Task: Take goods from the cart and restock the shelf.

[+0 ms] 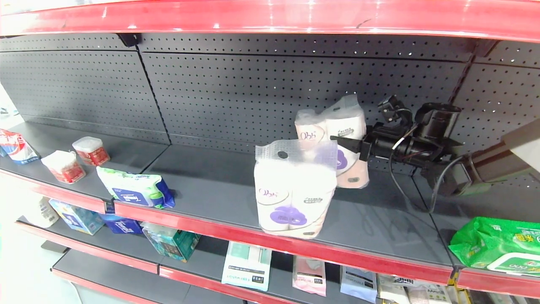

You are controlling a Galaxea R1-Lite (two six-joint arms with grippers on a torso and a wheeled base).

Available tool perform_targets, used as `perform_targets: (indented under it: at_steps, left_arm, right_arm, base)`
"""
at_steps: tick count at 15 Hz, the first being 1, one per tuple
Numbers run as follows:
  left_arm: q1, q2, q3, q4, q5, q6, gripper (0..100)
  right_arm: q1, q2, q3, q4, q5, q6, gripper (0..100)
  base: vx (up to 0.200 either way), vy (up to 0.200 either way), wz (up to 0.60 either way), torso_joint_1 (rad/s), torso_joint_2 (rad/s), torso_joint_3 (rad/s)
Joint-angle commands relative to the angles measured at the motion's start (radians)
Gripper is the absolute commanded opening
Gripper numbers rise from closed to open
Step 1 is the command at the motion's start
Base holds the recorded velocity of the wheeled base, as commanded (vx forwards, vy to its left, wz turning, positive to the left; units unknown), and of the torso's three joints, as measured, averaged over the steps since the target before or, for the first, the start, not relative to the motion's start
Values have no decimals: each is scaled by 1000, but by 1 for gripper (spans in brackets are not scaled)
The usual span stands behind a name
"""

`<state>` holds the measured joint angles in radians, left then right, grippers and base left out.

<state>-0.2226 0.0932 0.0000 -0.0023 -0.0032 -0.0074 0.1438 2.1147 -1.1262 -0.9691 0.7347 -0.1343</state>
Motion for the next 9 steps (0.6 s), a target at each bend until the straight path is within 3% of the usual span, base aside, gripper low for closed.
perform_targets:
  at_steps: [1, 3, 9]
  left_arm:
    - [0, 2, 0, -1, 0, 0, 100]
    - [0, 2, 0, -1, 0, 0, 100]
    - [0, 2, 0, -1, 0, 0, 100]
  right_arm:
    - [14, 68, 8, -49, 8, -11, 0]
    - [7, 79, 26, -57, 12, -36, 0]
    - [-99, 45, 131, -51, 153, -153, 0]
  base:
    - [0, 0, 0, 0, 0, 0]
    - [0, 0, 0, 0, 0, 0]
    - [0, 0, 0, 0, 0, 0]
